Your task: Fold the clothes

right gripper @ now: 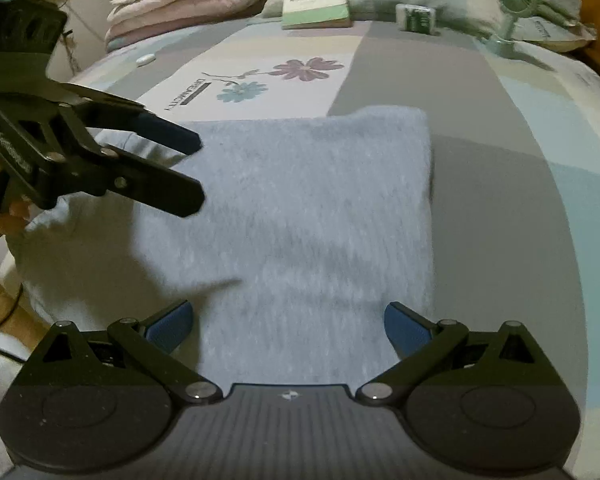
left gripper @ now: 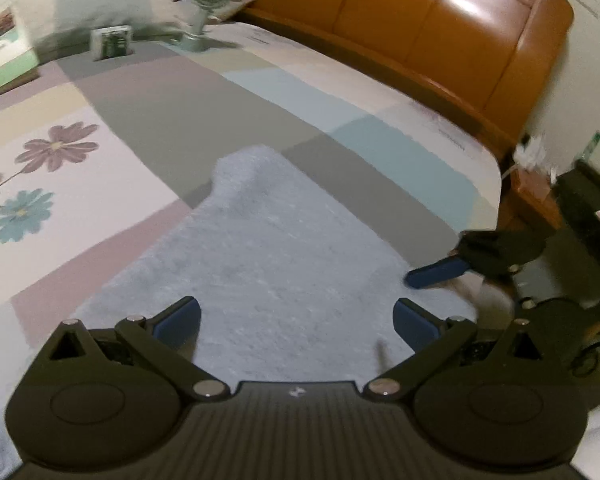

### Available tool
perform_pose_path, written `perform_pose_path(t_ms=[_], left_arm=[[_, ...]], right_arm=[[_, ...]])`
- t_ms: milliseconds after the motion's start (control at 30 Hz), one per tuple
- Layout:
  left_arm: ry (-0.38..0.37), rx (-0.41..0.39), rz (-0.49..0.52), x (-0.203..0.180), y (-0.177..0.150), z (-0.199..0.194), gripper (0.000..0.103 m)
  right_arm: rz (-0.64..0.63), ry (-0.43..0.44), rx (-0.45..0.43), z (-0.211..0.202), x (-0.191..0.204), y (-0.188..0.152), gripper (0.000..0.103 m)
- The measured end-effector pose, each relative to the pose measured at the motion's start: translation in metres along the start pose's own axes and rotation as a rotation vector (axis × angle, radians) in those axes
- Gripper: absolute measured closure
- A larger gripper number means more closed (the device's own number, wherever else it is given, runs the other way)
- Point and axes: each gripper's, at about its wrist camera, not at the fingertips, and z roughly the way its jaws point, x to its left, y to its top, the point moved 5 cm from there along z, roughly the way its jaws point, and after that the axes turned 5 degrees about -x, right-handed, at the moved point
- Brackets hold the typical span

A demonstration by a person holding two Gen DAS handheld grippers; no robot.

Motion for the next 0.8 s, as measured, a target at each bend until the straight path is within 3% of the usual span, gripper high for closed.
perform_pose_path(t_ms=[167, 300, 500, 567, 733, 800], left_arm=[[0.033, 0.032, 0.019, -0.005, 0.006, -0.001, 0.001], [-0.032, 0.005, -0.007, -0.022, 0.006, -0.032, 0.001], [-0.03, 0.125, -0.059, -0.033, -0.04, -0.026, 0.001], [0.004, 0.117, -0.03, -0.039, -0.044, -0.033, 0.001], [-0.018, 0.068, -0.088, -0.044, -0.043, -0.068, 0.001], [-0.032, 0.082, -0.131, -0.044, -0.053, -0.074, 0.001]], right_arm=[[0.058, -0.021, -0.018, -0.011, -0.003, -0.005, 0.0], [0.057, -0.025, -0.048, -0.025, 0.005, -0.009, 0.0], [0.019, -0.066, -0.032, -0.024, 0.014, -0.027, 0.0], [0.025, -0.071, -0.039, -0.028, 0.015, -0.026, 0.0], [0.068, -0.062, -0.066, -0.044, 0.017, -0.027, 0.0], [0.085, -0.06, -0.059, -0.044, 0.018, -0.03, 0.0]])
